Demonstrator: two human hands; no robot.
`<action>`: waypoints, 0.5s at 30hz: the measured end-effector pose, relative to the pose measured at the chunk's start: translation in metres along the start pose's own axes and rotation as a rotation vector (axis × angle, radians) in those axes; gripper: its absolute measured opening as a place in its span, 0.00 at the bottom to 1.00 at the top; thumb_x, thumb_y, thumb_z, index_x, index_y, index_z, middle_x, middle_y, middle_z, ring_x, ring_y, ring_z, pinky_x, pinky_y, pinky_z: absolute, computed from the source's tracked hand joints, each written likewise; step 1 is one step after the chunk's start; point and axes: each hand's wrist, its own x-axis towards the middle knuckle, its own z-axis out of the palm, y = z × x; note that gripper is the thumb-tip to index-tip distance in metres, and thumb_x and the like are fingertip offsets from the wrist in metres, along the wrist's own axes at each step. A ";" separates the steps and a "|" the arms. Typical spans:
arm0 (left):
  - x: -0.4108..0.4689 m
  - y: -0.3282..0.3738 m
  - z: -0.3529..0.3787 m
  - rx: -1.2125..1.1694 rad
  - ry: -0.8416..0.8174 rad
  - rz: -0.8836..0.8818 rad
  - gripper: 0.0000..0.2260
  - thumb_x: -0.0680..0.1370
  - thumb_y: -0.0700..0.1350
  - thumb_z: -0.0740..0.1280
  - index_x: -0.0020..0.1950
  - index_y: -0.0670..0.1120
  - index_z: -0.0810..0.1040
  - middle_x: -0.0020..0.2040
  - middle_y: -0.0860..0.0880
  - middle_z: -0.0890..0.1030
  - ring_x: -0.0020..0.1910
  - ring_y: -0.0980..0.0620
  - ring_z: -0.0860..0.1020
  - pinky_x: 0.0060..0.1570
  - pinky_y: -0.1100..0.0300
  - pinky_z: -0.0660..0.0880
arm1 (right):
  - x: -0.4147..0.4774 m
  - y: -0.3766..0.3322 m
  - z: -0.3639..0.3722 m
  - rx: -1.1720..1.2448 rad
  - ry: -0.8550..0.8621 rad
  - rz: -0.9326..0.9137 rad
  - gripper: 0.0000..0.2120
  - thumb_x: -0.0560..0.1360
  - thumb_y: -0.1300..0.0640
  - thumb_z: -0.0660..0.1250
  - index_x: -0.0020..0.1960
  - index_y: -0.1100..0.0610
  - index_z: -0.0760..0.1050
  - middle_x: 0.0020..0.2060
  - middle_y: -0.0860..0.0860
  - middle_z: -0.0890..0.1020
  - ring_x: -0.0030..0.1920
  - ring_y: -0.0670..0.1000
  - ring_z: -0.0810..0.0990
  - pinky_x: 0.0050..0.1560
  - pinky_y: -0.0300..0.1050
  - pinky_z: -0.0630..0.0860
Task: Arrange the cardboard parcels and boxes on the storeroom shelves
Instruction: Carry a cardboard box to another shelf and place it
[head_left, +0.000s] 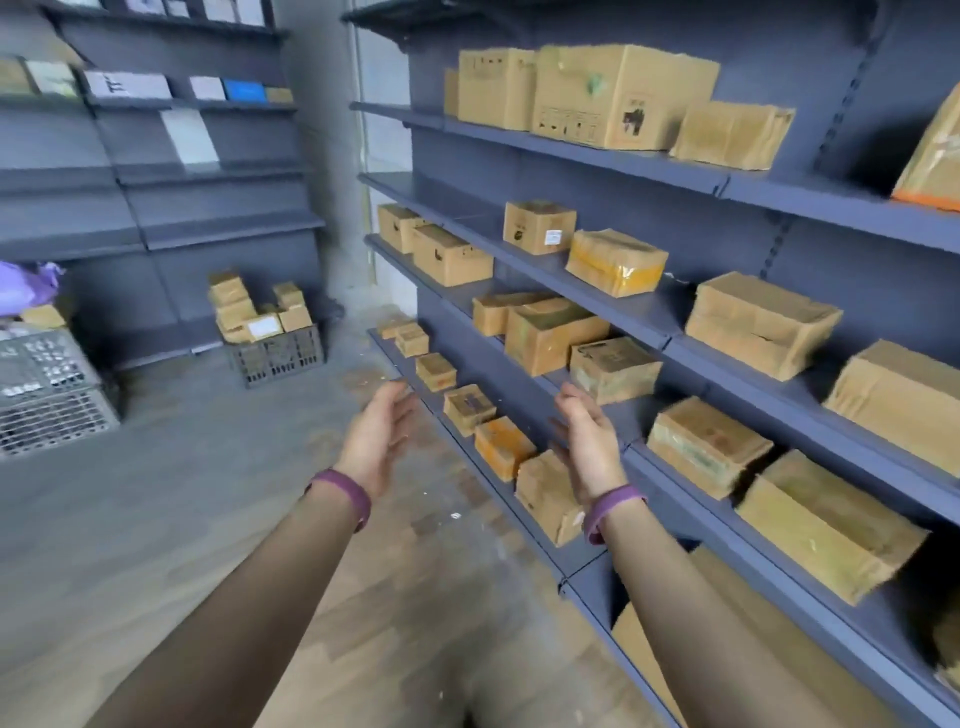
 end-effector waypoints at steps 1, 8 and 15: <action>0.011 0.005 -0.013 -0.003 0.038 0.003 0.16 0.82 0.55 0.59 0.67 0.52 0.74 0.69 0.50 0.76 0.67 0.51 0.72 0.70 0.51 0.63 | 0.014 0.002 0.019 -0.019 -0.040 0.009 0.19 0.81 0.52 0.64 0.71 0.51 0.73 0.60 0.44 0.78 0.66 0.51 0.75 0.72 0.55 0.68; 0.107 0.046 -0.072 -0.035 0.233 0.071 0.21 0.83 0.56 0.58 0.74 0.51 0.70 0.72 0.50 0.74 0.72 0.49 0.70 0.73 0.49 0.62 | 0.128 0.002 0.143 0.001 -0.272 0.104 0.12 0.78 0.51 0.67 0.60 0.47 0.78 0.60 0.55 0.80 0.63 0.53 0.78 0.67 0.53 0.73; 0.189 0.077 -0.108 -0.071 0.359 0.090 0.20 0.83 0.55 0.59 0.74 0.52 0.71 0.71 0.50 0.75 0.70 0.50 0.71 0.75 0.48 0.61 | 0.221 0.010 0.245 0.009 -0.460 0.177 0.15 0.82 0.55 0.63 0.67 0.50 0.73 0.61 0.48 0.76 0.64 0.51 0.74 0.65 0.48 0.70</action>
